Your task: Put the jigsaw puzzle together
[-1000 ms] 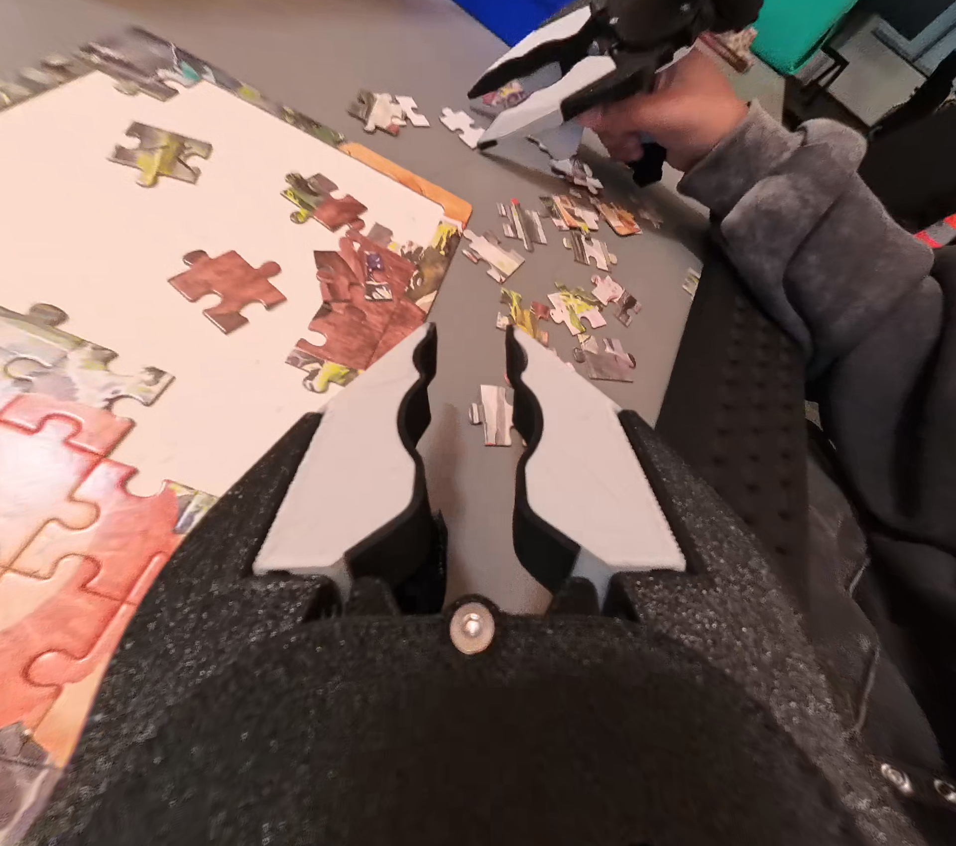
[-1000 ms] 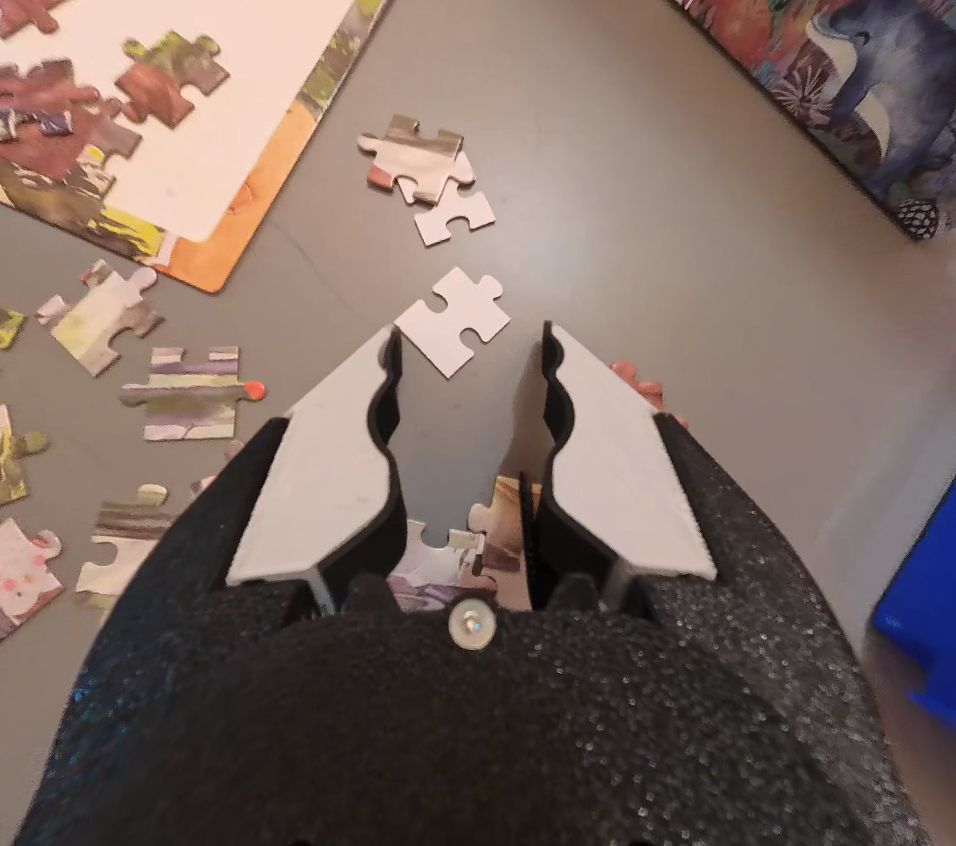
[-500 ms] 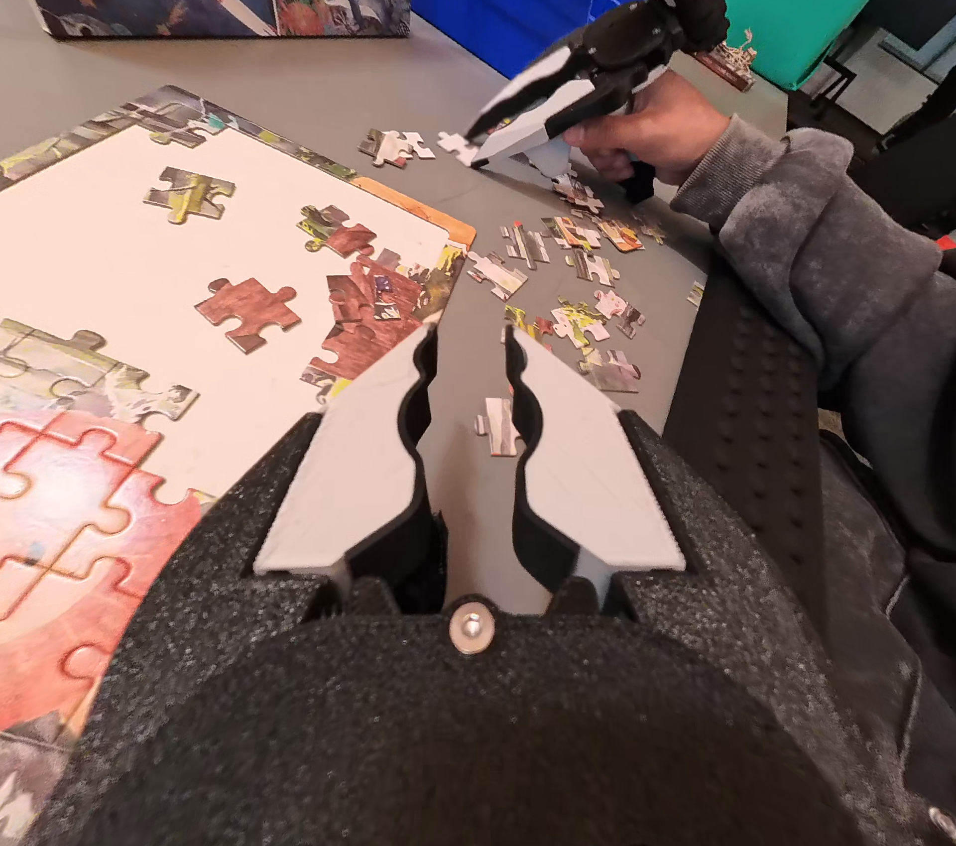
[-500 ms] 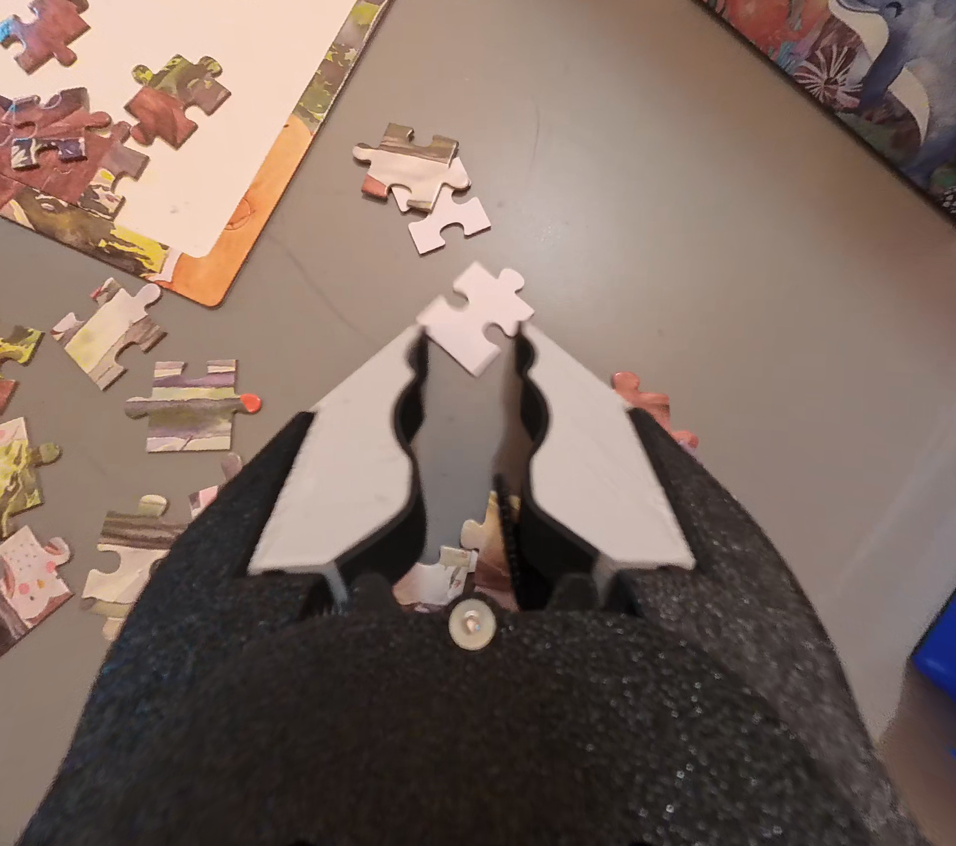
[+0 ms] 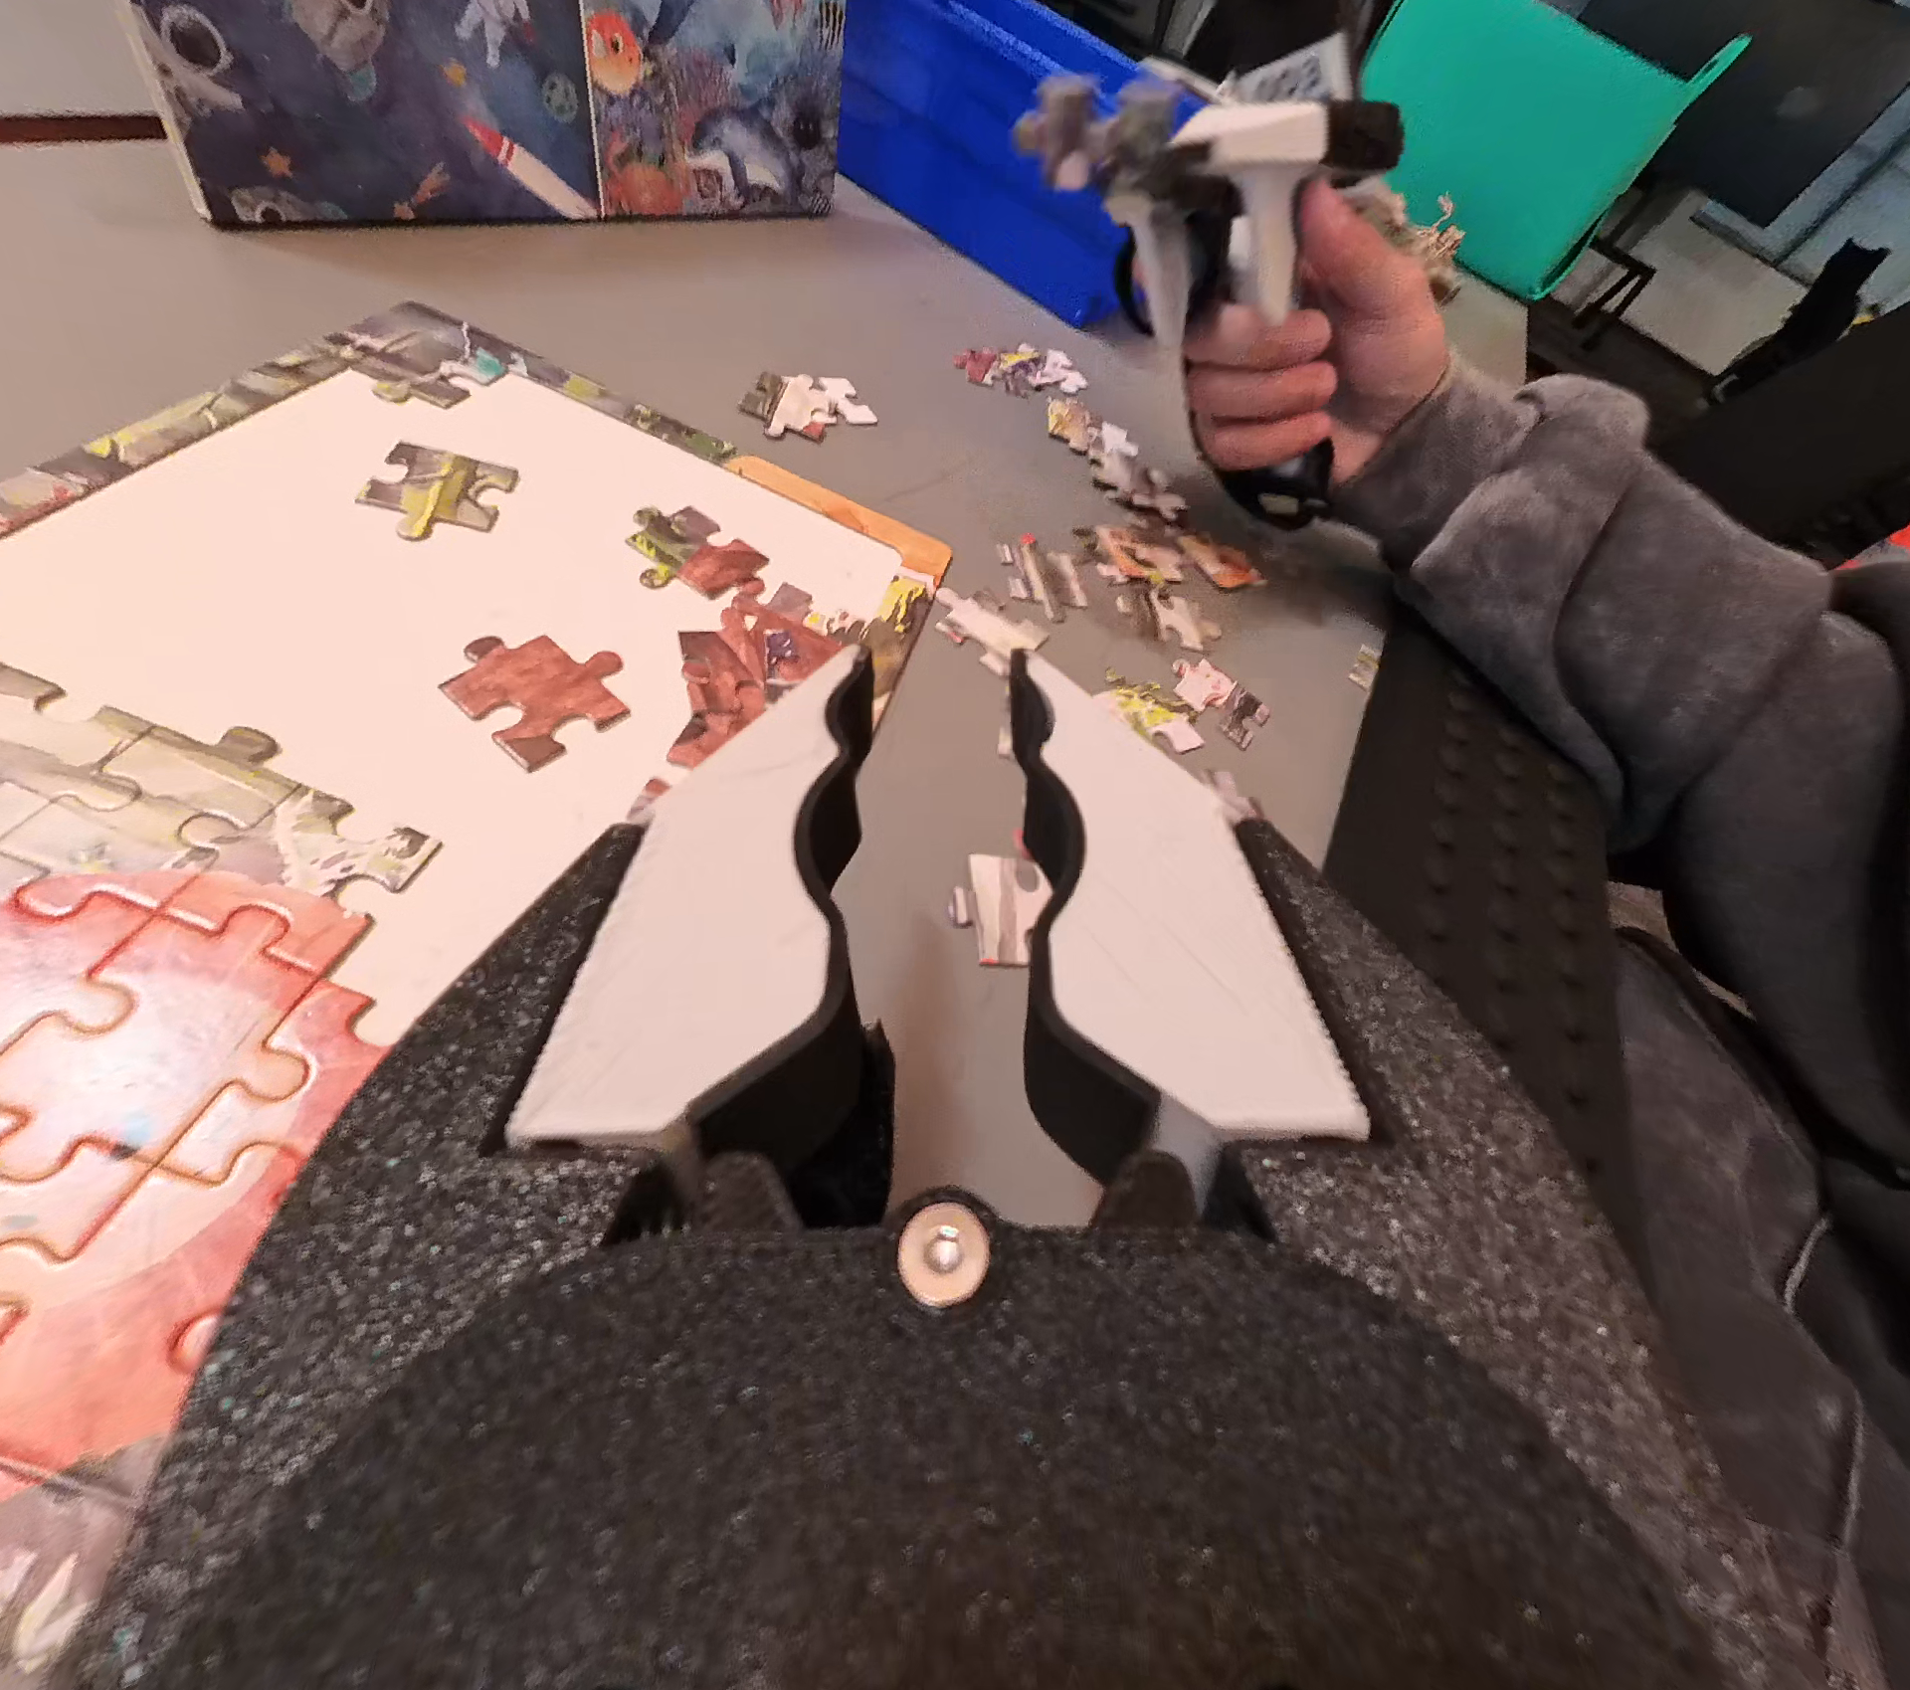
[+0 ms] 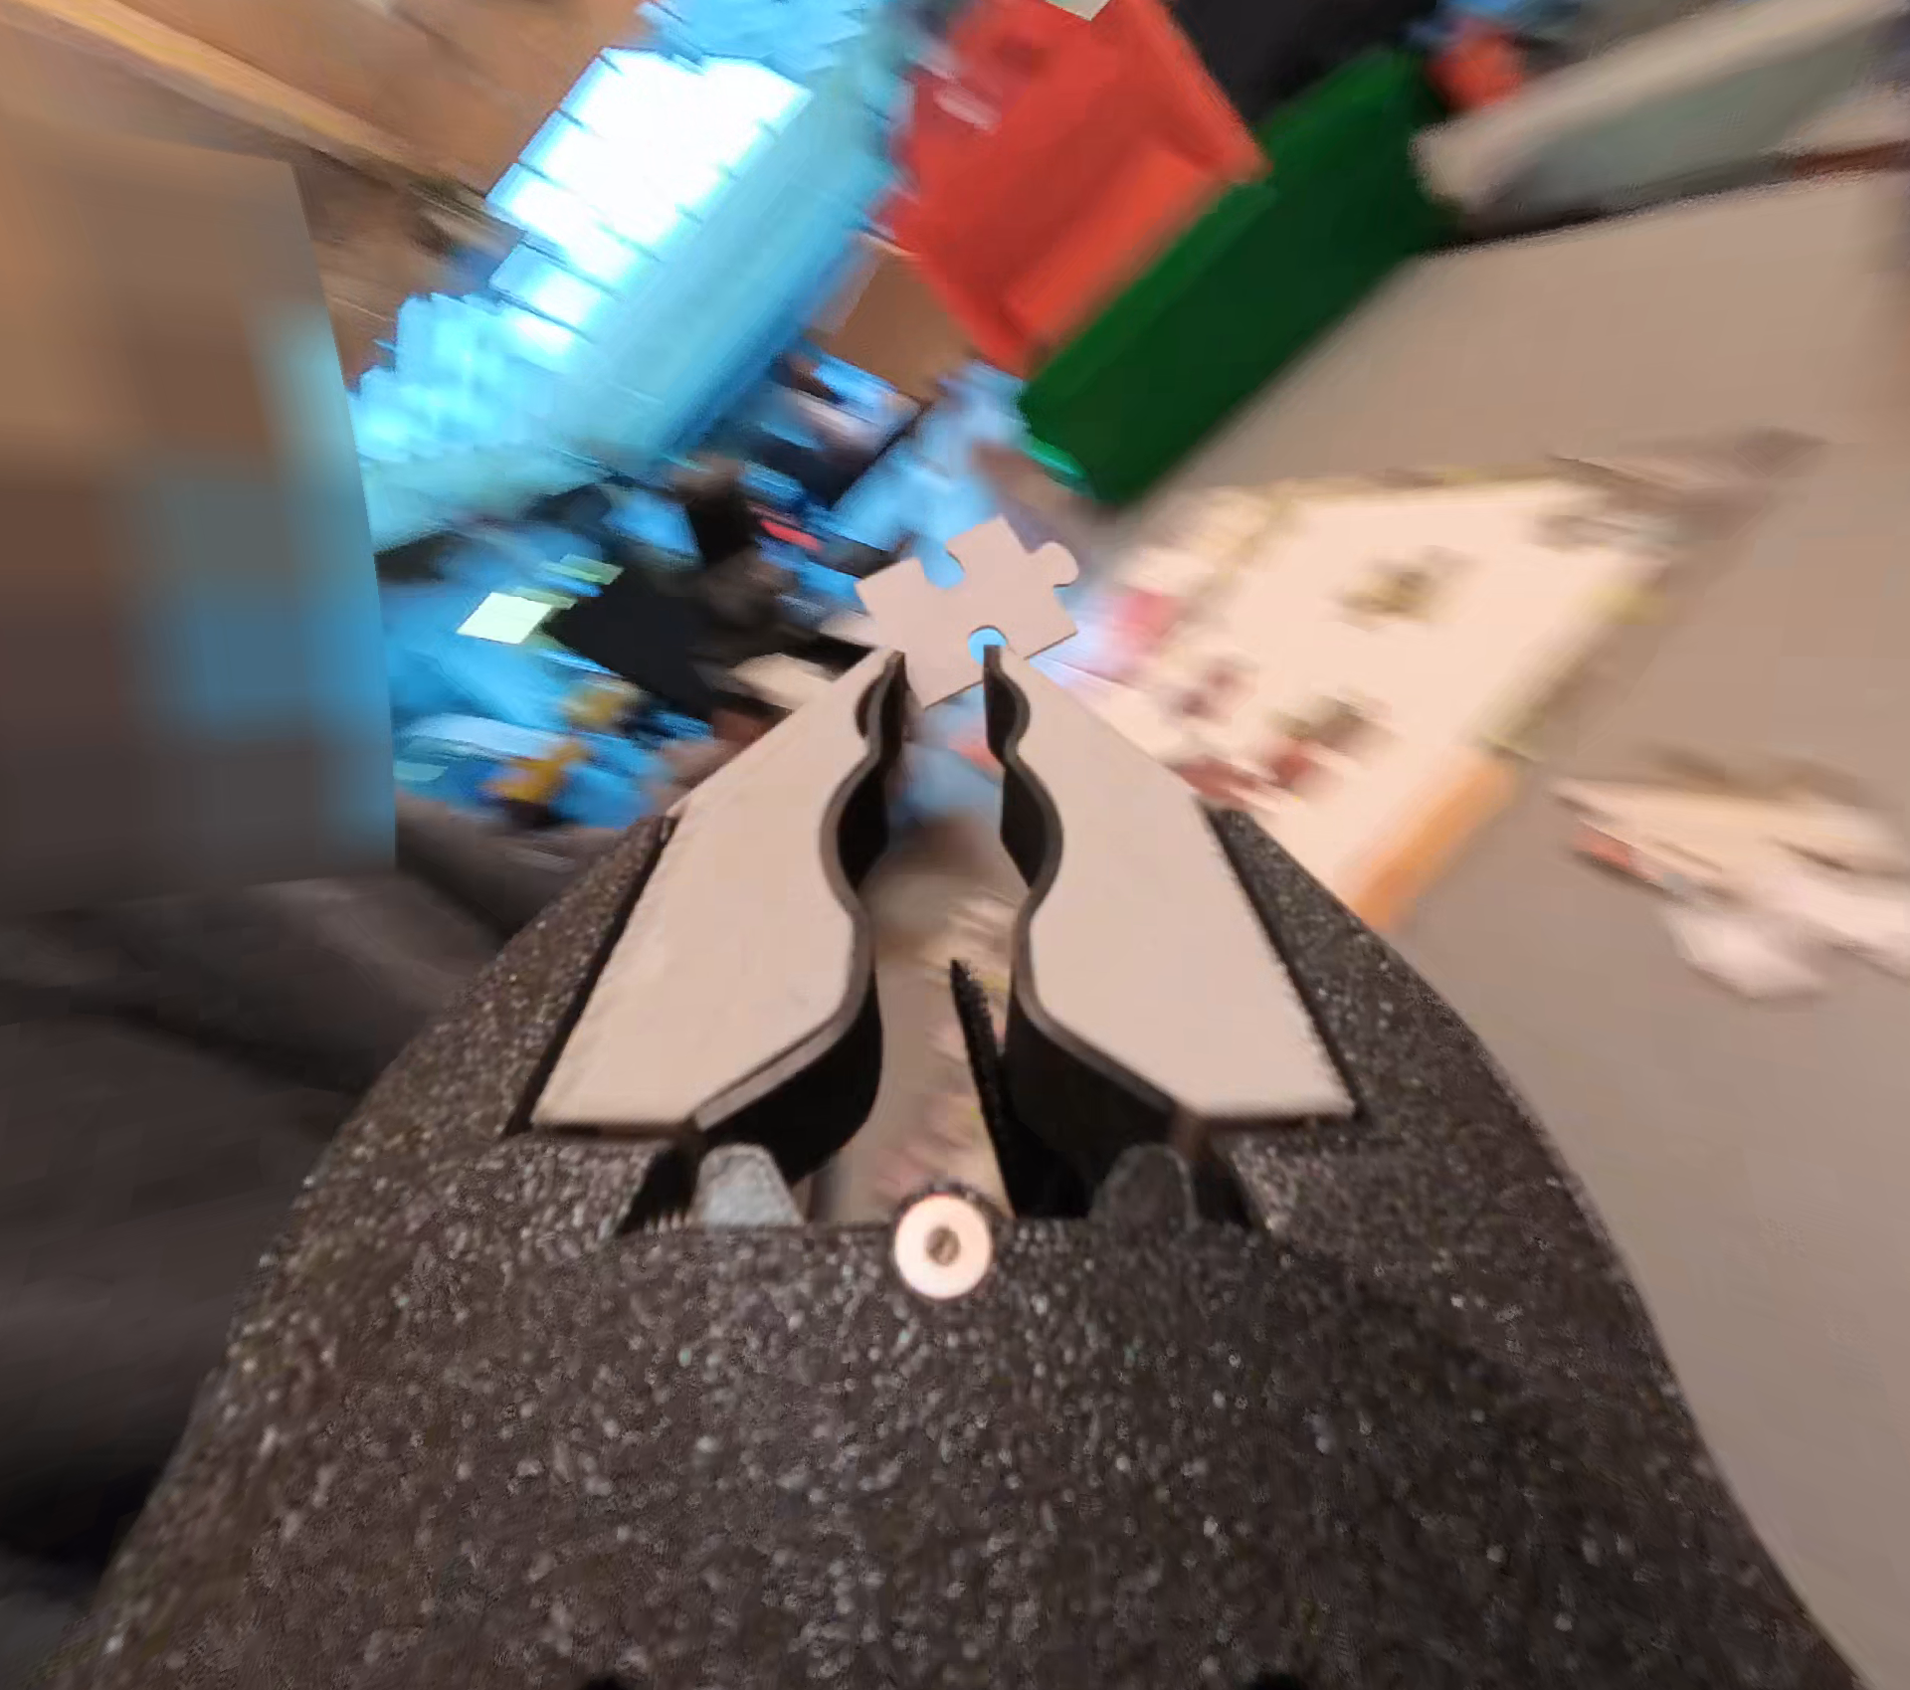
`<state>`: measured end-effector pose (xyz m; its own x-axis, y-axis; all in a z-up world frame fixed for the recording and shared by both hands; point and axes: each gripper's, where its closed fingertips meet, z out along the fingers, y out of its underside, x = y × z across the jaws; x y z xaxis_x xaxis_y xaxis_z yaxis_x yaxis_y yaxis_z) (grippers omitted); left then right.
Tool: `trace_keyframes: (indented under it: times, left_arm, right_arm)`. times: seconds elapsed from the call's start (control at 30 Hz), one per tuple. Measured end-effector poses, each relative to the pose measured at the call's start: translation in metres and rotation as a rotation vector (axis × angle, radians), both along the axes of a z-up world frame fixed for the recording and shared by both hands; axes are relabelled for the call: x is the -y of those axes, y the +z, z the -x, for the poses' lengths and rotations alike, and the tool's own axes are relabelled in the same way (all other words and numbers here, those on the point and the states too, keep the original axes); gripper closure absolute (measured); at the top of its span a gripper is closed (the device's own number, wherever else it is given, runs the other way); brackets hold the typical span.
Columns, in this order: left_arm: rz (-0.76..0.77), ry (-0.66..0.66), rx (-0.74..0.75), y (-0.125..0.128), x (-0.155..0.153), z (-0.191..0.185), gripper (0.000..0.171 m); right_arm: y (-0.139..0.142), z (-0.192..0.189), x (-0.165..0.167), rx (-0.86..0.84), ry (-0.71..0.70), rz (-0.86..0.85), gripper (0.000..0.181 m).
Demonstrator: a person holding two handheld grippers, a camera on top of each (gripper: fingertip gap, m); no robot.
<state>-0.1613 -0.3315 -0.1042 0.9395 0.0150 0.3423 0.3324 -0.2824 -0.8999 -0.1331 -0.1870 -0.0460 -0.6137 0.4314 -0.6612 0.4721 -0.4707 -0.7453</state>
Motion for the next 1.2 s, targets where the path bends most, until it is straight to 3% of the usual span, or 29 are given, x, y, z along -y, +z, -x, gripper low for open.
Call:
trace_keyframes:
  times: [0.1,0.3,0.4,0.5,0.67,0.8,0.87,1.0,1.1,1.2]
  left_arm:
    - [-0.084,-0.012,0.009,0.017,0.001,-0.003,0.143]
    - [-0.306,-0.026,0.044,0.058,0.010,-0.005,0.135]
    - [-0.472,-0.068,0.061,0.084,0.018,-0.013,0.131]
    - [-0.622,-0.089,0.037,0.105,0.026,-0.023,0.115]
    - [-0.593,-0.234,0.070,0.102,0.027,-0.049,0.118]
    - [-0.558,-0.242,-0.029,0.094,0.023,-0.056,0.136]
    - [-0.543,-0.276,-0.035,0.092,0.024,-0.061,0.160]
    - [-0.546,-0.303,-0.040,0.092,0.028,-0.063,0.171]
    - [-0.501,-0.289,0.020,0.088,0.027,-0.056,0.171]
    - [-0.372,-0.227,0.102,0.067,0.022,-0.036,0.171]
  right_arm:
    - [0.050,-0.018,0.019,-0.125,0.206,0.354,0.167]
    - [0.060,-0.024,0.050,-0.103,0.387,0.501,0.167]
    - [0.054,-0.023,0.076,-0.042,0.462,0.519,0.167]
    - [0.045,-0.030,0.113,0.027,0.578,0.494,0.167]
    - [0.044,-0.038,0.150,0.064,0.695,0.495,0.167]
    - [0.036,-0.044,0.167,0.098,0.748,0.454,0.167]
    - [0.035,-0.045,0.167,0.101,0.751,0.447,0.167]
    - [0.034,-0.035,0.155,0.112,0.681,0.457,0.175]
    - [0.029,-0.022,0.131,0.100,0.531,0.377,0.166]
    - [0.023,-0.003,0.094,0.038,0.257,0.210,0.166]
